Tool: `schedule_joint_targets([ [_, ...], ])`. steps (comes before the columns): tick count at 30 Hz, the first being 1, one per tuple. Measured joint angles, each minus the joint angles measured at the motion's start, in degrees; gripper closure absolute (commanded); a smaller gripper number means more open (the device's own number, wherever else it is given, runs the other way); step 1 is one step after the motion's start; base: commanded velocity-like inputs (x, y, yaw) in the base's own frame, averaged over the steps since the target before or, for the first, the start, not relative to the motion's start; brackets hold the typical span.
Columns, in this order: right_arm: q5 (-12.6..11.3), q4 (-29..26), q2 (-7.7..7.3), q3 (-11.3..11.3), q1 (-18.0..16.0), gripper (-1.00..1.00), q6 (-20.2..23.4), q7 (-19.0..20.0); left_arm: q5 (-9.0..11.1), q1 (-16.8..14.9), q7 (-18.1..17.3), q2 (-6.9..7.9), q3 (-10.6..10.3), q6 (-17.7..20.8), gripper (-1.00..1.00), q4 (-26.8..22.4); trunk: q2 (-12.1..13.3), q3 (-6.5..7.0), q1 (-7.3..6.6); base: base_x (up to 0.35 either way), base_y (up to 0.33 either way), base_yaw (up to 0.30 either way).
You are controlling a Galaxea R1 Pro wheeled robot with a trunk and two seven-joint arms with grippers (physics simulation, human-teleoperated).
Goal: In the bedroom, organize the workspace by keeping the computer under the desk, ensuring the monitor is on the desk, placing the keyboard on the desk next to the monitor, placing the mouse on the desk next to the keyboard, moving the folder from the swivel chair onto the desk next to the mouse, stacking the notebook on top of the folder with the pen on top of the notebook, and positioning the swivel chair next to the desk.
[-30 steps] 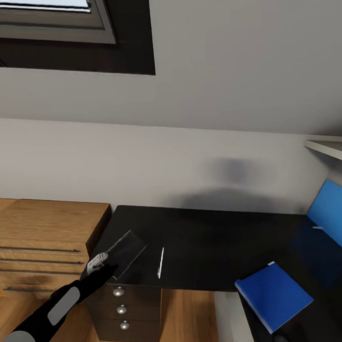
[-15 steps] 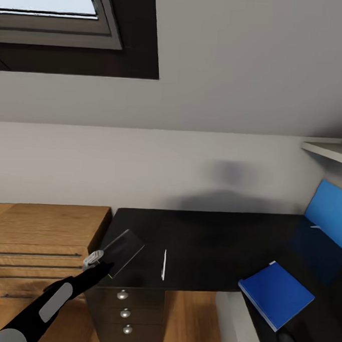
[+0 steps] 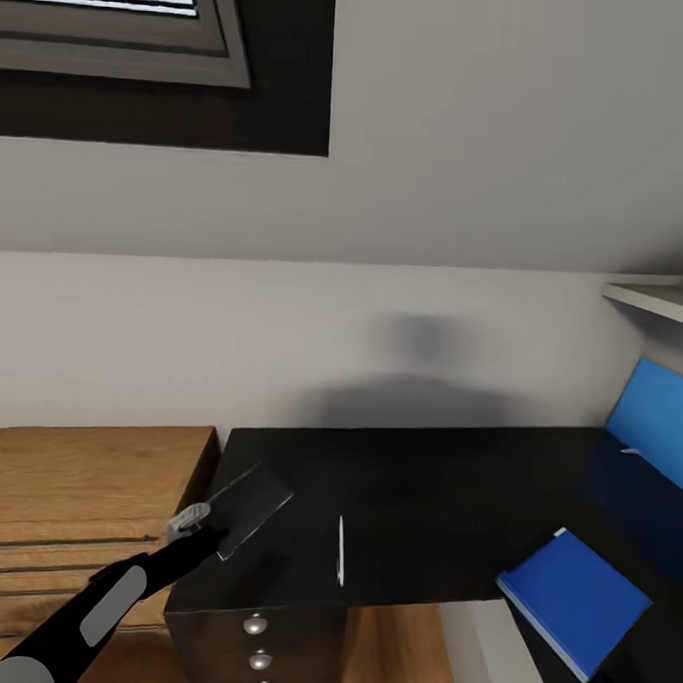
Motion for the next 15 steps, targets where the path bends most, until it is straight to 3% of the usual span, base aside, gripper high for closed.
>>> schedule_joint_targets([
  [6, 0.0, 0.0, 0.08, 0.0, 0.0, -1.00, 0.1, 0.0, -0.1, 0.0, 0.0, -0.03, 0.0, 0.1, 1.00, 0.0, 0.0, 0.00, 0.01, 0.021, 0.016, -0.238],
  [15, 0.0, 0.0, 0.10, 0.0, 0.0, -1.00, 0.0, 0.0, 0.0, 0.0, 0.0, -0.10, -0.1, 0.1, 1.00, 0.0, 0.0, 0.00, 0.01, 0.002, 0.002, -0.046],
])
